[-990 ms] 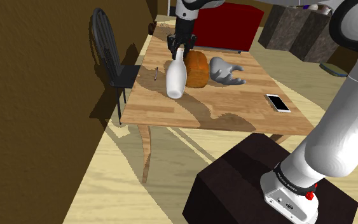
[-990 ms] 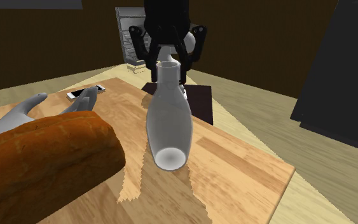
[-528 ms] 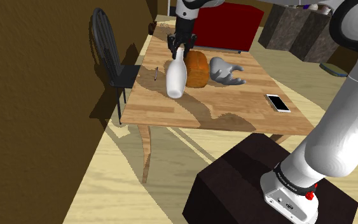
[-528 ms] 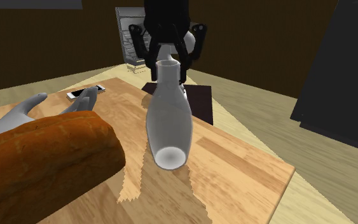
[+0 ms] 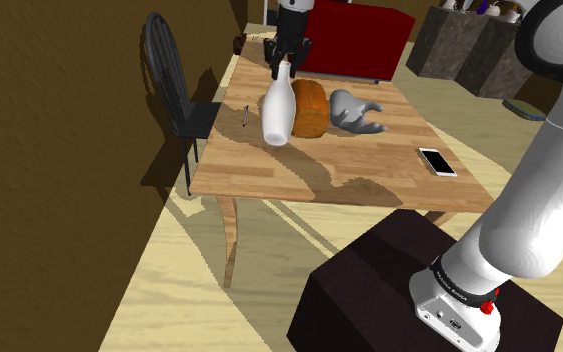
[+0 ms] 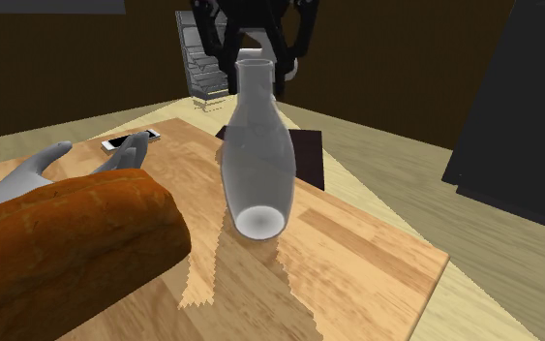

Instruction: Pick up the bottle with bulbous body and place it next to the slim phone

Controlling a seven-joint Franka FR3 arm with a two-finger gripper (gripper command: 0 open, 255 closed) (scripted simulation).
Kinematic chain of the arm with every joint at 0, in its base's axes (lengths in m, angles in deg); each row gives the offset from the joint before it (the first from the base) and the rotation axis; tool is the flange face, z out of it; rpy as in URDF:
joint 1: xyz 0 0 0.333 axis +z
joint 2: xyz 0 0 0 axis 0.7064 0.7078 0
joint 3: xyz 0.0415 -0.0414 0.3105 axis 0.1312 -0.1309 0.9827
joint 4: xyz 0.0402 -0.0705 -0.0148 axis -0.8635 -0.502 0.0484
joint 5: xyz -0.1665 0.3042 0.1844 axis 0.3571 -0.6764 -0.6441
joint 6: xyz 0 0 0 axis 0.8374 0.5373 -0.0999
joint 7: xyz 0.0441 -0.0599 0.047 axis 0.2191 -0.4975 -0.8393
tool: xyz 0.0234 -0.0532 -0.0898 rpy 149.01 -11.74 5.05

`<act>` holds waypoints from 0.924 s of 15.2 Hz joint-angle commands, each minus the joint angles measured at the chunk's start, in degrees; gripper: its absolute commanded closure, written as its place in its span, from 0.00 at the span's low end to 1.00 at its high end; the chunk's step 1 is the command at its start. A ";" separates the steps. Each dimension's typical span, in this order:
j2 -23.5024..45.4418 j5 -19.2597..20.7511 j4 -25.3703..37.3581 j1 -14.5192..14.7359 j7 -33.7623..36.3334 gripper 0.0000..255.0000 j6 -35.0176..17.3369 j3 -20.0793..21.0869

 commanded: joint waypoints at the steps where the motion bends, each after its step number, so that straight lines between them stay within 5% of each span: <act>1: 0.16 0.01 1.87 0.01 -0.03 1.00 1.70 0.00; 6: 0.86 0.10 5.97 0.10 0.00 1.00 5.10 0.03; 14: -8.45 -1.90 -6.10 -5.81 -10.01 1.00 2.34 -4.10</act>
